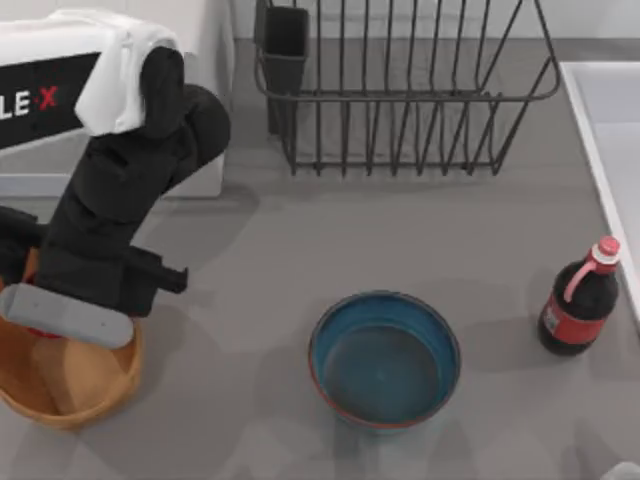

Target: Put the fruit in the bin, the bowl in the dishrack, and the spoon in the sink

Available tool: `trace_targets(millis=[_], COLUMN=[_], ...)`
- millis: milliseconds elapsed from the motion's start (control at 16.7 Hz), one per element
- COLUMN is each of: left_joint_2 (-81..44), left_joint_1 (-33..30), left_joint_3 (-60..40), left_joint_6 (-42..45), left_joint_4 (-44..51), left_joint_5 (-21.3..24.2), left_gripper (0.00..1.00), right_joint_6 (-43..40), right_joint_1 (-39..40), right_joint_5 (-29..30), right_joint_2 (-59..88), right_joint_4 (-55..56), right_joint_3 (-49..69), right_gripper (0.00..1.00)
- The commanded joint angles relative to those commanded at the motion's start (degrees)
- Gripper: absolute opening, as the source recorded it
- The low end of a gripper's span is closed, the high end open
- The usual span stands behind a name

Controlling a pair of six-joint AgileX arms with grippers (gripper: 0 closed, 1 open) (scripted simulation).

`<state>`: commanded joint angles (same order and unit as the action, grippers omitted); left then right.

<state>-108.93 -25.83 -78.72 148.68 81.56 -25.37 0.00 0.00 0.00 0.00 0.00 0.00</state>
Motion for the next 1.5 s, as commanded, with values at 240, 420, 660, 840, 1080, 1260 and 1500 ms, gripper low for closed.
trace_targets(millis=[240,420,660,840,1080,1260,1500], left_joint_2=[0.00,0.00,0.00,0.00,0.00,0.00,0.00], left_joint_1=[0.24,0.24,0.24,0.24,0.24,0.24,0.24], left_joint_3=[1.33,1.33,1.33,1.33,1.33,1.33,1.33], left_joint_6=[0.52,0.52,0.52,0.52,0.52,0.52,0.52], left_joint_4=[-1.14,-1.14,-1.14,-1.14,-1.14,-1.14,-1.14], left_joint_5=[-0.42,-0.42,-0.42,-0.42,-0.42,-0.42,-0.42], left_gripper=[0.00,0.15,0.45,0.68,0.98,1.00,1.00], right_joint_6=[0.00,0.00,0.00,0.00,0.00,0.00,0.00], right_joint_1=[0.00,0.00,0.00,0.00,0.00,0.00,0.00], right_joint_5=[0.00,0.00,0.00,0.00,0.00,0.00,0.00], right_joint_2=[0.00,0.00,0.00,0.00,0.00,0.00,0.00], right_joint_4=[0.00,0.00,0.00,0.00,0.00,0.00,0.00], right_joint_3=[0.00,0.00,0.00,0.00,0.00,0.00,0.00], right_gripper=[1.00,1.00,1.00,1.00,1.00,1.00,1.00])
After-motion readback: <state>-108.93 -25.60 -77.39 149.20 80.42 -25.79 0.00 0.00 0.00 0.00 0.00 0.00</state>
